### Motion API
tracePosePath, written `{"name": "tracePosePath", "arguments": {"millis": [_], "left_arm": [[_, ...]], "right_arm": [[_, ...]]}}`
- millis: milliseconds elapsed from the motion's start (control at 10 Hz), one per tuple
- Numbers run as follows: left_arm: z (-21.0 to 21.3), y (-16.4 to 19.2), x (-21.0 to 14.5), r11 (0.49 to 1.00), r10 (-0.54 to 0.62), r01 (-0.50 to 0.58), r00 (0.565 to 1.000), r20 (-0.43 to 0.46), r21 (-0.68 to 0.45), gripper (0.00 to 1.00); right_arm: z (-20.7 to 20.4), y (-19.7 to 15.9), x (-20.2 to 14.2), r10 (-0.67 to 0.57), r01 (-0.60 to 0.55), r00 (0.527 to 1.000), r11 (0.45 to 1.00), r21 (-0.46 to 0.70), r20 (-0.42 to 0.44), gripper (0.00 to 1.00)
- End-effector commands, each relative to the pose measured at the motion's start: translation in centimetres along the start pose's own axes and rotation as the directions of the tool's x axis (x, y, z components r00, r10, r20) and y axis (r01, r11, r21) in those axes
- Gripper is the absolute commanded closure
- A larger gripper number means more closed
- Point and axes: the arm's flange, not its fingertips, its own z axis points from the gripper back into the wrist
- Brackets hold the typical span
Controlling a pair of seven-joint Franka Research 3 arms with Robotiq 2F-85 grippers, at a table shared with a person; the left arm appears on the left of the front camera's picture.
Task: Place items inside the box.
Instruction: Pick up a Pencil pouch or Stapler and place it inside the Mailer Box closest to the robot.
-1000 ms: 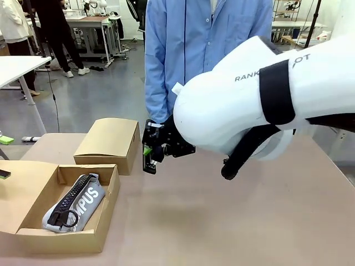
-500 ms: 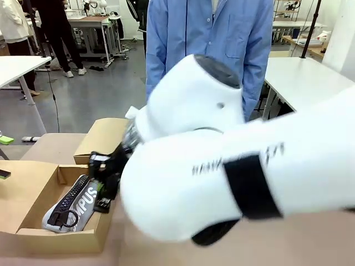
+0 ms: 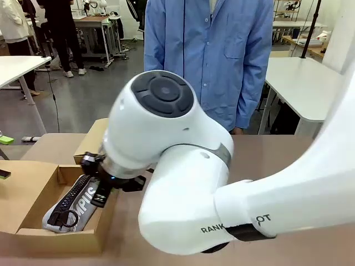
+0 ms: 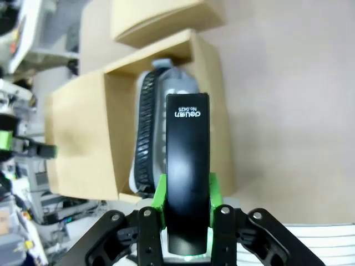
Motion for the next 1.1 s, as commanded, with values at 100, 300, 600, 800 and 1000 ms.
{"name": "tracePosePath", "arguments": {"millis": [100, 300, 600, 800, 1000], "left_arm": [[0.1, 0.1, -0.5, 1.000, -0.018, 0.018, 1.000, -0.014, 0.003, 0.00], [0.1, 0.1, -0.5, 1.000, -0.018, 0.018, 1.000, -0.014, 0.003, 0.00], [0.1, 0.1, -0.5, 1.000, -0.018, 0.018, 1.000, -0.014, 0.003, 0.00], [0.1, 0.1, -0.5, 1.000, -0.018, 0.018, 1.000, -0.014, 0.003, 0.00], [0.1, 0.1, -0.5, 1.000, -0.018, 0.018, 1.000, -0.014, 0.003, 0.00]], "right_arm": [[-8.1, 5.6, -0.8, 0.084, -0.082, 0.993, 0.996, 0.032, -0.081, 0.68], [-9.4, 5.8, -0.8, 0.093, -0.093, 0.990, 0.996, 0.009, -0.102, 0.68], [-11.9, 5.7, -0.9, 0.032, -0.032, 0.997, 0.999, -0.001, -0.064, 0.68], [-13.0, 5.3, -1.1, 0.021, -0.022, 0.999, 0.999, -0.042, -0.039, 0.68], [-12.6, 5.1, -0.8, 0.016, -0.017, 0.999, 0.999, -0.033, -0.032, 0.68]]}}
